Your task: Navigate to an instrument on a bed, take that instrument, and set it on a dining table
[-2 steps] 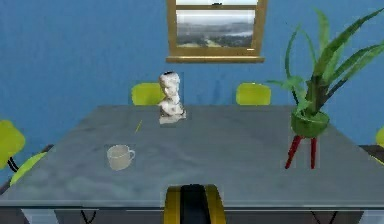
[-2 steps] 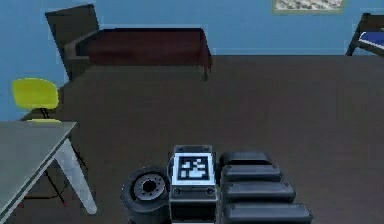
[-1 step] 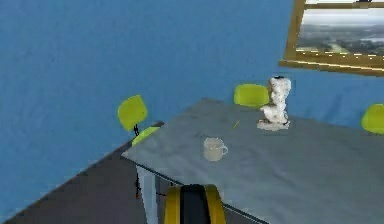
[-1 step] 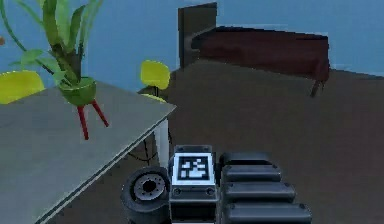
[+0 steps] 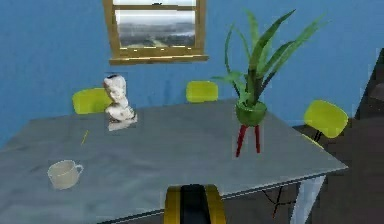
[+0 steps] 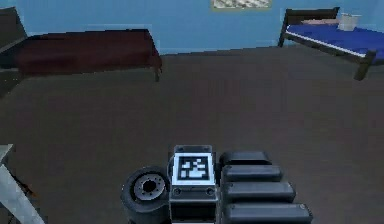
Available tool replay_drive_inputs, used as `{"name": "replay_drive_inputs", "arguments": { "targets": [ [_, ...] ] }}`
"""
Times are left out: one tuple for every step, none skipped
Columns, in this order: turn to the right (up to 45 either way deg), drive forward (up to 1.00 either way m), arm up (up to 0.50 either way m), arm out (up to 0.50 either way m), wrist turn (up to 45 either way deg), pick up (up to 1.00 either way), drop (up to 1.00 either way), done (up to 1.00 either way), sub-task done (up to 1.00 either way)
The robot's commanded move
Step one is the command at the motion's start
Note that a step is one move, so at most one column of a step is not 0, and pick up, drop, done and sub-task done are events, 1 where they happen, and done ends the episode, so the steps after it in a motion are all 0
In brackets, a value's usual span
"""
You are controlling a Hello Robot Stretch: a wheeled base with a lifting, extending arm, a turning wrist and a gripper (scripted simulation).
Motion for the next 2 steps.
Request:
{"name": "replay_drive_inputs", "arguments": {
  "targets": [
    [24.0, 0.0, 0.0, 0.0, 0.0, 0.0, 0.0, 0.0, 0.0],
    [-45.0, 0.0, 0.0, 0.0, 0.0, 0.0, 0.0, 0.0, 0.0]
  ]
}}
